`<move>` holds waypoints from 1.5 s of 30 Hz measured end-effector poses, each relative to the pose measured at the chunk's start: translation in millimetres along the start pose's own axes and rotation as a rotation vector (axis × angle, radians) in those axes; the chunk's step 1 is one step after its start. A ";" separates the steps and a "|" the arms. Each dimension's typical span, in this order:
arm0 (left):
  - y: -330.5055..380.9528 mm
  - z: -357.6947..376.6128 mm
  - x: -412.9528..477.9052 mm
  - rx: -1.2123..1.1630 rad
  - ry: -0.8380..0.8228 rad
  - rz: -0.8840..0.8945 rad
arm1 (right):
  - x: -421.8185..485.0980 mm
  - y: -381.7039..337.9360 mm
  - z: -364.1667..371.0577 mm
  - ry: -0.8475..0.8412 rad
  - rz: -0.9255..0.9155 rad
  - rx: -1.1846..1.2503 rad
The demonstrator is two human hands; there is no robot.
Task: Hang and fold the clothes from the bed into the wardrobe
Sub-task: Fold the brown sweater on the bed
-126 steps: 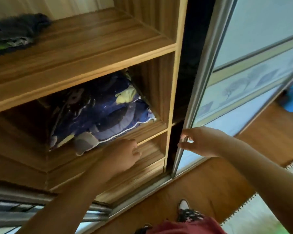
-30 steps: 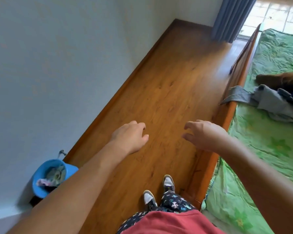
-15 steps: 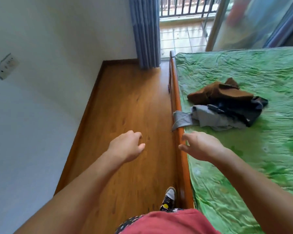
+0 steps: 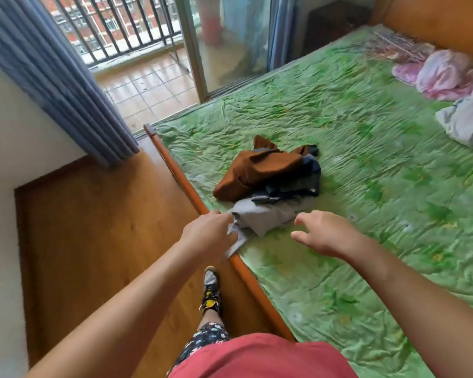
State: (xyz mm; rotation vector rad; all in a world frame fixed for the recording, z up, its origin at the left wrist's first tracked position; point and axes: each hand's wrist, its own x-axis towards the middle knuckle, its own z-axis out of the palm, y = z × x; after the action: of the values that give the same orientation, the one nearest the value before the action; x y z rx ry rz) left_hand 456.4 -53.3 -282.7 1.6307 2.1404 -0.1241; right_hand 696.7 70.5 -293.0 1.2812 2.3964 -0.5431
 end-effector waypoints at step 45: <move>-62.9 22.7 526.0 0.095 -0.364 0.225 | 446.3 67.0 -22.0 -0.132 0.549 0.163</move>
State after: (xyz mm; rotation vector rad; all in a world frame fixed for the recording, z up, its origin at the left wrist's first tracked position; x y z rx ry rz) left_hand 296.7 390.9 -524.1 1.7361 1.6919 -0.4227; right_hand 518.5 428.8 -502.8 1.8190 1.8082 -0.6337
